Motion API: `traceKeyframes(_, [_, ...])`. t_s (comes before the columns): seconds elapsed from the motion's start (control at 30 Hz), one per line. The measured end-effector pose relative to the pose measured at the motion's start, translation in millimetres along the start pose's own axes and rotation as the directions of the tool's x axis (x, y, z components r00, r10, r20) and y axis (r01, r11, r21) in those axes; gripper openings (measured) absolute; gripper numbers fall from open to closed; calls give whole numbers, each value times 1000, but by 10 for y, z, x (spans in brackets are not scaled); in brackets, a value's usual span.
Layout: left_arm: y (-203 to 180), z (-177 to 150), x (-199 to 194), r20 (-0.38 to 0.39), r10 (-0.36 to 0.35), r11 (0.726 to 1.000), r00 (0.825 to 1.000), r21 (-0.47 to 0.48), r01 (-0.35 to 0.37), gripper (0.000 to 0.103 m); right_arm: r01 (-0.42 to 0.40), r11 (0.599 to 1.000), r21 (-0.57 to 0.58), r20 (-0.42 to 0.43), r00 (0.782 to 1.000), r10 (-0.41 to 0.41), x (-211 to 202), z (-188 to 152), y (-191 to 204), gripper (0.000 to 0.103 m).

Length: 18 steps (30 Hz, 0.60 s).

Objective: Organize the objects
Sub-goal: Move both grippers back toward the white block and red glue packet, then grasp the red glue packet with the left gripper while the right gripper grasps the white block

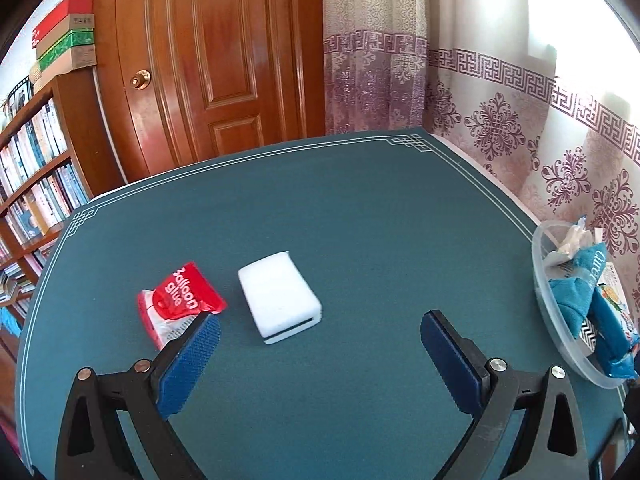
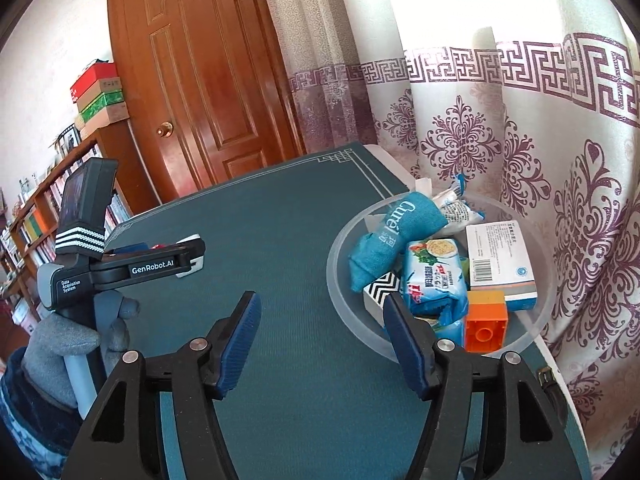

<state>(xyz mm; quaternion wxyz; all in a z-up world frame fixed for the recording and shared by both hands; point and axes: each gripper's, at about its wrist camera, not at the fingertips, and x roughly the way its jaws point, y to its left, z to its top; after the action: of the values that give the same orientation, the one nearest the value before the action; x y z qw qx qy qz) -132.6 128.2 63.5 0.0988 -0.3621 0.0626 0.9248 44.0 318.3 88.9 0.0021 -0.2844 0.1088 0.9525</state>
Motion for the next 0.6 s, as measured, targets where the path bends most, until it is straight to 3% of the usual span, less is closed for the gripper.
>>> traceKeyframes(0.3, [620,-29,167,-36,81,991,996,-106,-85,102,-55,997,-45,-66,996,52,234,-89,329,67])
traceKeyframes(0.6, [972,-2,296,-60,105,974,993,-197,-114,102,-76,994,-78,-107,992,68,416,-114,521,67])
